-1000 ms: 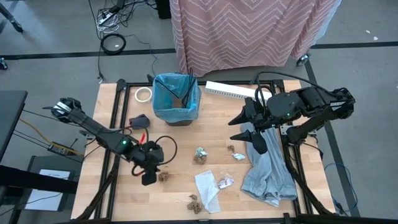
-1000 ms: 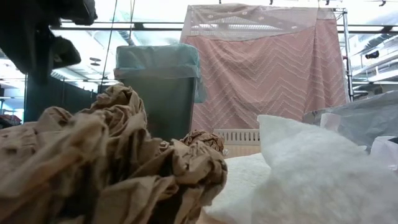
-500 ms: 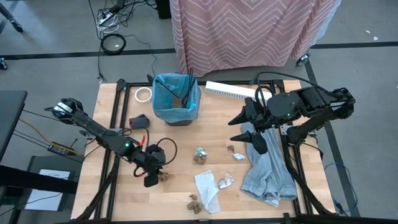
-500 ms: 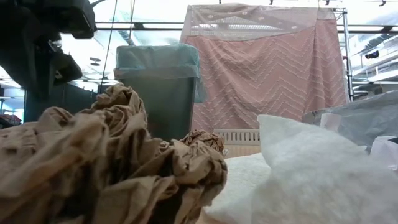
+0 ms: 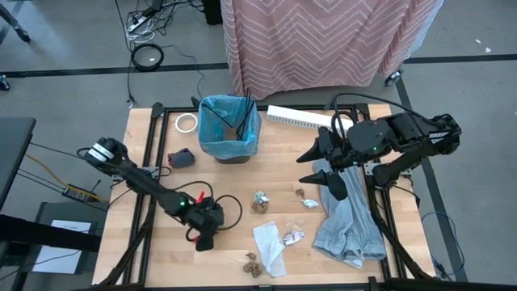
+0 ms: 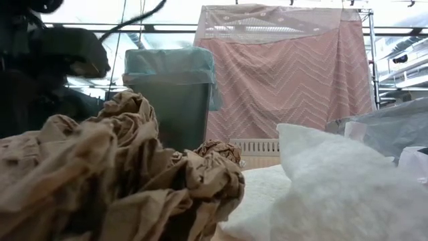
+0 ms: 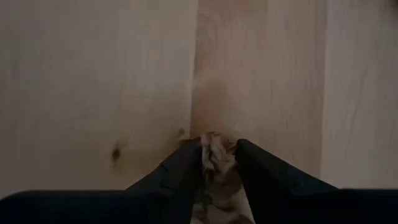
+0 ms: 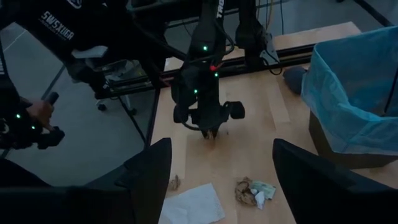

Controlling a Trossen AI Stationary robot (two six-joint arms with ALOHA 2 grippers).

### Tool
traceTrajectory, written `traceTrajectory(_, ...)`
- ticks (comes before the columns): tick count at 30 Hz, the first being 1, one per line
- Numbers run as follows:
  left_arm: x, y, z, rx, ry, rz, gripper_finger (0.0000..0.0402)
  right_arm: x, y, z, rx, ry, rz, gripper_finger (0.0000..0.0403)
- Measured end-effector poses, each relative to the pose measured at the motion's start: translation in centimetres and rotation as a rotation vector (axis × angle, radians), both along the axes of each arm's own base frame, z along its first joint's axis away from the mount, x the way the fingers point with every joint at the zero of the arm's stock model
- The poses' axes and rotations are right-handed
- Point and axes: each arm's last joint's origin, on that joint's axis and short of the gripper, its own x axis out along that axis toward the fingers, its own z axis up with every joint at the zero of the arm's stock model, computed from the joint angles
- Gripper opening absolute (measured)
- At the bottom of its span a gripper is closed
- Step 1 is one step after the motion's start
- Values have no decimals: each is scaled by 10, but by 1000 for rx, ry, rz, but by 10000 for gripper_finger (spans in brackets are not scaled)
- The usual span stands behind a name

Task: Place trash/remove bag and relplace
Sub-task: Put the brown napkin into the black trash bin

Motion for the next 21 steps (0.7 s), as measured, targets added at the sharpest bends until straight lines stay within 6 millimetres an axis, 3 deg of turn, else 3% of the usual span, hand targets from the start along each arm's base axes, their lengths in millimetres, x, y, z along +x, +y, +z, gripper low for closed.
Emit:
traceTrajectory(4, 2, -1, -11, 10, 43, 21, 109, 0, 0, 0, 1, 0, 0, 263)
traceTrajectory(8, 1, 0, -9, -9, 55, 48, 32, 0, 0, 0, 1, 1, -1, 257)
traceTrajectory(10, 2, -1, -3, -18, 59, 64, 15, 0, 0, 0, 1, 1, -1, 252)
traceTrajectory(14, 11, -2, 17, -19, 56, 129, 11, 0, -1, 0, -1, 1, -5, 242)
traceTrajectory(18, 34, -1, 65, -19, -83, 210, 11, 1, -3, 0, -29, -2, 1, 234)
traceTrajectory(21, 49, 6, 97, 79, -150, 240, 10, 2, -6, 0, -59, -6, 3, 230)
